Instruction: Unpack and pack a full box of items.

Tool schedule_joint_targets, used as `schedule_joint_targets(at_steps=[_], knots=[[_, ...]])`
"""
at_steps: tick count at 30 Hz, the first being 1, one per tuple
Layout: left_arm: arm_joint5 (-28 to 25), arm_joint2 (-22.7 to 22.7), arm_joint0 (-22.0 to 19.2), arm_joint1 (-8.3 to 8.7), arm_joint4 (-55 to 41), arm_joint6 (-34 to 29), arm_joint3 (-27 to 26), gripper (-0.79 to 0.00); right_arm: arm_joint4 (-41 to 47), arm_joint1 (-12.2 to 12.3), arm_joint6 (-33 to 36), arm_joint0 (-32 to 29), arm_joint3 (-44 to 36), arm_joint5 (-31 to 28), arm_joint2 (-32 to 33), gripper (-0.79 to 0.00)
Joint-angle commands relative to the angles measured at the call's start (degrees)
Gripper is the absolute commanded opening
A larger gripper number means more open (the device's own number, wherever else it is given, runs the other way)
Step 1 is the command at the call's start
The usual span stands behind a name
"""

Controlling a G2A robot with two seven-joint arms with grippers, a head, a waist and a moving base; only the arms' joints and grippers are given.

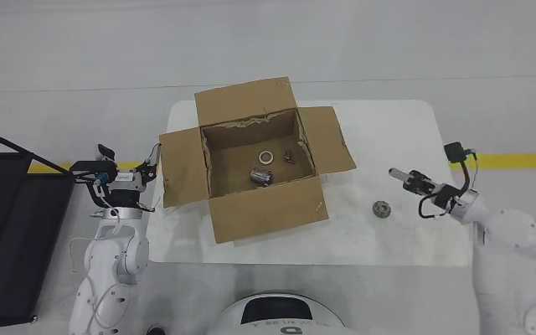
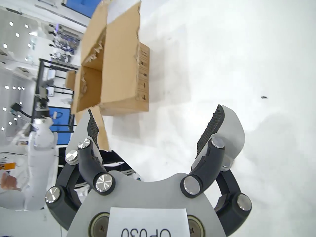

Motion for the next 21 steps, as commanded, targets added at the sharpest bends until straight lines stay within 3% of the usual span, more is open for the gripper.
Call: schedule_joint_targets(at_steps=[1, 5, 9, 11, 16, 21], knots=[[0.0, 0.0, 0.0, 0.0, 0.0, 0.0, 0.0, 0.0, -3.21, 0.39, 0.88, -1.79, -0.76, -2.26, 0.8, 0.0], [0.0, 0.0, 0.0, 0.0, 0.0, 0.0, 0.0, 0.0, -10.81, 0.83, -0.71, -4.39, -1.27, -4.92, 0.43, -0.015], [0.0, 0.0, 0.0, 0.0, 0.0, 0.0, 0.0, 0.0, -17.68, 0.9, -4.15, -4.67, -0.77, -3.66, -2.76, -0.179], [0.0, 0.0, 0.0, 0.0, 0.0, 0.0, 0.0, 0.0, -22.72, 0.9, -6.52, -4.57, -0.76, -2.53, -4.92, -0.212], [0.0, 0.0, 0.0, 0.0, 0.0, 0.0, 0.0, 0.0, -32.34, 0.78, -10.95, -4.27, 0.52, 0.37, -10.35, -0.175], [0.0, 0.0, 0.0, 0.0, 0.0, 0.0, 0.0, 0.0, -34.25, 0.98, -10.19, -2.96, 2.45, 1.62, -12.24, -0.237]])
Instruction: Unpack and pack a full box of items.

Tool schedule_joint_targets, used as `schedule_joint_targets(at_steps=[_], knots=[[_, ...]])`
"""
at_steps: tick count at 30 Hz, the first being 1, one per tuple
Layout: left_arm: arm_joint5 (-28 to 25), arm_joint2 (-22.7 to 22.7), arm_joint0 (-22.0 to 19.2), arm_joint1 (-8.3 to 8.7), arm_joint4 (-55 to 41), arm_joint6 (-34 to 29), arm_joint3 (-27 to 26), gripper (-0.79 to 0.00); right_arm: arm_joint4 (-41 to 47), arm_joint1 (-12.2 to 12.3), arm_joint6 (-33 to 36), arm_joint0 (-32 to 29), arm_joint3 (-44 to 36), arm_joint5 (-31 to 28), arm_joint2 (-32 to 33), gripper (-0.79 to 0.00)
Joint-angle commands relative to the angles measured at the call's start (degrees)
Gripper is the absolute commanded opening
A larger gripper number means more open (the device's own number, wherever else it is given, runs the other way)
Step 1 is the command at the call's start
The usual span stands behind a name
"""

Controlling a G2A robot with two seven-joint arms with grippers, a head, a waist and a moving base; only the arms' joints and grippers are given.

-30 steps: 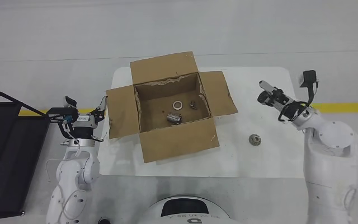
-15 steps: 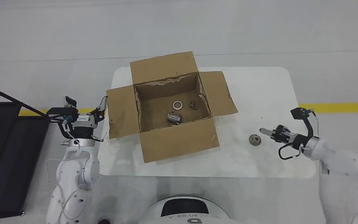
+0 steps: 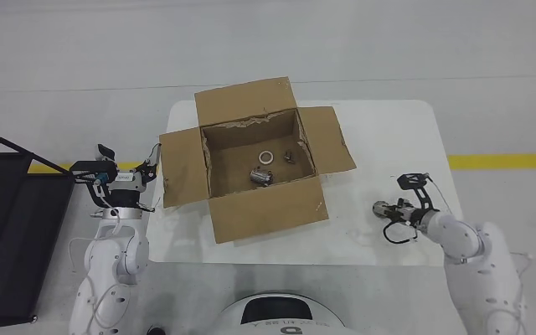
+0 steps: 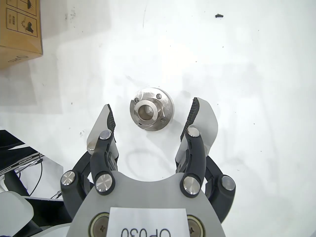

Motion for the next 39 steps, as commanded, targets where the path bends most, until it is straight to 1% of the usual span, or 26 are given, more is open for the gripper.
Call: schedule_joint_targets(at_steps=[1, 3, 4, 5, 6, 10, 14, 20, 22, 25, 30, 32, 38, 39], knots=[[0.0, 0.0, 0.0, 0.0, 0.0, 0.0, 0.0, 0.0, -0.46, 0.1, 0.08, 0.41, 0.51, 0.22, -0.36, -0.277], [0.0, 0.0, 0.0, 0.0, 0.0, 0.0, 0.0, 0.0, -0.82, 0.21, 0.01, 0.64, 0.73, 0.37, -0.55, -0.308], [0.0, 0.0, 0.0, 0.0, 0.0, 0.0, 0.0, 0.0, -1.27, 0.27, -0.17, 0.69, 0.74, 0.51, -0.6, -0.345], [0.0, 0.0, 0.0, 0.0, 0.0, 0.0, 0.0, 0.0, -1.84, 0.32, -0.49, 0.69, 0.7, 0.74, -0.69, -0.36], [0.0, 0.0, 0.0, 0.0, 0.0, 0.0, 0.0, 0.0, -2.56, 0.37, -0.85, 0.64, 0.56, 0.96, -0.85, -0.394], [0.0, 0.0, 0.0, 0.0, 0.0, 0.0, 0.0, 0.0, -4.86, 0.5, -2.04, 0.0, -0.21, 1.31, -1.7, -0.44], [0.0, 0.0, 0.0, 0.0, 0.0, 0.0, 0.0, 0.0, -7.0, 0.63, -4.35, -1.61, -1.9, 1.39, -1.89, -0.443], [0.0, 0.0, 0.0, 0.0, 0.0, 0.0, 0.0, 0.0, -11.03, 0.66, -10.16, -4.7, -4.71, 2.42, -2.18, -0.434], [0.0, 0.0, 0.0, 0.0, 0.0, 0.0, 0.0, 0.0, -11.32, 0.65, -10.87, -5.28, -5.33, 2.63, -2.44, -0.419], [0.0, 0.0, 0.0, 0.0, 0.0, 0.0, 0.0, 0.0, -11.99, 0.69, -11.2, -5.69, -6.12, 2.84, -2.71, -0.425], [0.0, 0.0, 0.0, 0.0, 0.0, 0.0, 0.0, 0.0, -14.44, 0.75, -11.2, -5.48, -6.59, 3.59, -3.95, -0.456], [0.0, 0.0, 0.0, 0.0, 0.0, 0.0, 0.0, 0.0, -15.11, 0.77, -10.96, -5.04, -6.25, 3.74, -4.53, -0.486], [0.0, 0.0, 0.0, 0.0, 0.0, 0.0, 0.0, 0.0, -16.8, 0.81, -10.08, -3.51, -5.17, 4.55, -6.05, -0.508], [0.0, 0.0, 0.0, 0.0, 0.0, 0.0, 0.0, 0.0, -17.16, 0.82, -9.95, -3.33, -5.04, 4.61, -6.28, -0.539]])
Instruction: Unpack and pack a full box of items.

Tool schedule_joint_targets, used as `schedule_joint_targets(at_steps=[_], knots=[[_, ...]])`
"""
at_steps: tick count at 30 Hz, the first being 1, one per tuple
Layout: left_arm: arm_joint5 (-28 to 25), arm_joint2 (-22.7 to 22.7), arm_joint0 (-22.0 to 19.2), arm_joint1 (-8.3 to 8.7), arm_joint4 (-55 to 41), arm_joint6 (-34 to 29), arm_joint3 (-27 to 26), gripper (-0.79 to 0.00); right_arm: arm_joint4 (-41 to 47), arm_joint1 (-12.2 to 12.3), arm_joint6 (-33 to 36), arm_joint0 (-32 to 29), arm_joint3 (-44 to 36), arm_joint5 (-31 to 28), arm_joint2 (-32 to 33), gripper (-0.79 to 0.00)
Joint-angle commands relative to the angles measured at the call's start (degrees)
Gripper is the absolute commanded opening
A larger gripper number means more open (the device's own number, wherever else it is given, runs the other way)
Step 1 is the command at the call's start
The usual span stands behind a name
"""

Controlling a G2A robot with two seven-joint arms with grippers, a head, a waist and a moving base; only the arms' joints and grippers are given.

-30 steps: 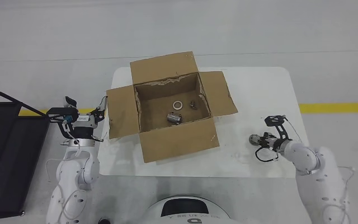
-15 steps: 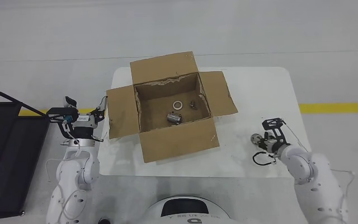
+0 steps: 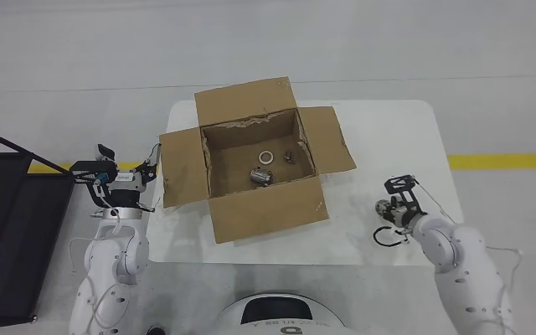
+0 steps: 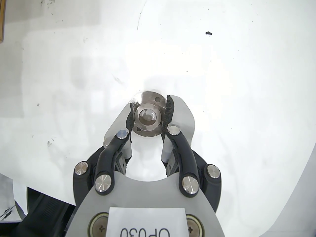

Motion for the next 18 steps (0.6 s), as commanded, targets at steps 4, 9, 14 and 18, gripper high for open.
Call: schedule_joint_targets(at_steps=[4, 9, 14, 18], knots=[[0.0, 0.0, 0.0, 0.0, 0.0, 0.0, 0.0, 0.0, -1.26, 0.06, 0.32, 0.73, 0.52, 0.55, -0.68, -0.751], [0.0, 0.0, 0.0, 0.0, 0.0, 0.0, 0.0, 0.0, -0.18, 0.28, -0.3, 0.78, -0.39, 0.58, 1.43, -0.785], [0.0, 0.0, 0.0, 0.0, 0.0, 0.0, 0.0, 0.0, 8.98, 0.52, -0.49, 0.03, -2.73, -1.23, 6.79, -0.785], [0.0, 0.0, 0.0, 0.0, 0.0, 0.0, 0.0, 0.0, 22.14, 0.47, -0.41, -0.11, -4.45, -1.43, 11.23, -0.785]])
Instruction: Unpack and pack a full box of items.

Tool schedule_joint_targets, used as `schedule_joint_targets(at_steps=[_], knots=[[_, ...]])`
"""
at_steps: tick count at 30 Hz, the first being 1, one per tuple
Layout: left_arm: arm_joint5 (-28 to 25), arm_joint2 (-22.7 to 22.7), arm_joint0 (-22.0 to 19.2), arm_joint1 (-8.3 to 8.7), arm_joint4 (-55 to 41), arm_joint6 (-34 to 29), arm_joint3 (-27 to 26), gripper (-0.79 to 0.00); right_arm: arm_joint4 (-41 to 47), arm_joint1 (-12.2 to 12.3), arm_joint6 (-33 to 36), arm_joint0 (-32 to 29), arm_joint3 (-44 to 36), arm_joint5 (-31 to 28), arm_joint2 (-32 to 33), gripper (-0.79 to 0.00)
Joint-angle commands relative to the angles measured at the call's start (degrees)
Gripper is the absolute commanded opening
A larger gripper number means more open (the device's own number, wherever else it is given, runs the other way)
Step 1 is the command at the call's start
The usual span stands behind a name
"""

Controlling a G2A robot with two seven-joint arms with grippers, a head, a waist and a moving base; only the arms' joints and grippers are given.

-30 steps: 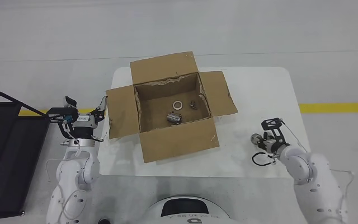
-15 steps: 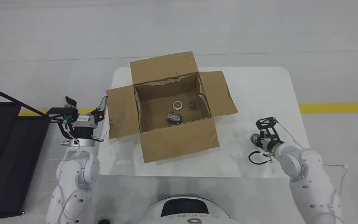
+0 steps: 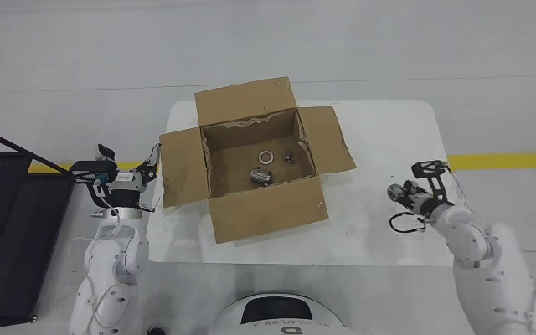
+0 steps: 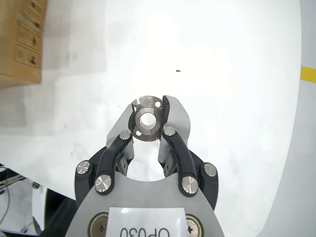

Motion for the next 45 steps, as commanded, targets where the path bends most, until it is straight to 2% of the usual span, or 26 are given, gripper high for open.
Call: schedule_joint_targets(at_steps=[1, 7, 9, 13, 14, 24, 25, 27, 29, 32, 34, 39, 45], knots=[[0.0, 0.0, 0.0, 0.0, 0.0, 0.0, 0.0, 0.0, 9.4, -0.1, 0.49, 0.15, -0.71, 0.51, 2.21, -0.785], [0.0, 0.0, 0.0, 0.0, 0.0, 0.0, 0.0, 0.0, 40.02, 0.03, 7.93, 0.81, -2.35, 0.97, 9.13, -0.785], [0.0, 0.0, 0.0, 0.0, 0.0, 0.0, 0.0, 0.0, 48.28, 0.19, 10.63, 1.69, -2.38, 3.09, 11.05, -0.785], [0.0, 0.0, 0.0, 0.0, 0.0, 0.0, 0.0, 0.0, 59.3, 0.48, 13.72, 3.95, -1.0, 9.46, 12.68, -0.785], [0.0, 0.0, 0.0, 0.0, 0.0, 0.0, 0.0, 0.0, 60.64, 0.57, 14.54, 4.4, -0.45, 10.93, 12.79, -0.785], [0.0, 0.0, 0.0, 0.0, 0.0, 0.0, 0.0, 0.0, 60.64, 0.57, 14.54, 4.4, -0.45, 10.93, 12.79, -0.785], [0.0, 0.0, 0.0, 0.0, 0.0, 0.0, 0.0, 0.0, 60.49, 0.57, 13.94, 4.4, -0.4, 10.9, 12.98, -0.785], [0.0, 0.0, 0.0, 0.0, 0.0, 0.0, 0.0, 0.0, 56.06, 0.46, 7.67, 3.25, -1.38, 12.39, 13.67, -0.785], [0.0, 0.0, 0.0, 0.0, 0.0, 0.0, 0.0, 0.0, 54.25, 0.23, 3.93, 3.37, -5.07, 16.47, 10.6, -0.785], [0.0, 0.0, 0.0, 0.0, 0.0, 0.0, 0.0, 0.0, 51.98, 0.38, 3.78, 7.81, -7.39, 20.0, 4.35, -0.785], [0.0, 0.0, 0.0, 0.0, 0.0, 0.0, 0.0, 0.0, 49.79, 0.56, 6.84, 12.13, -9.02, 21.09, -1.92, -0.785], [0.0, 0.0, 0.0, 0.0, 0.0, 0.0, 0.0, 0.0, 39.47, 0.4, 9.91, 23.78, -7.85, 24.49, -18.65, -0.785], [0.0, 0.0, 0.0, 0.0, 0.0, 0.0, 0.0, 0.0, 27.35, -1.65, 5.71, 34.69, -1.54, 28.48, -38.81, -0.785]])
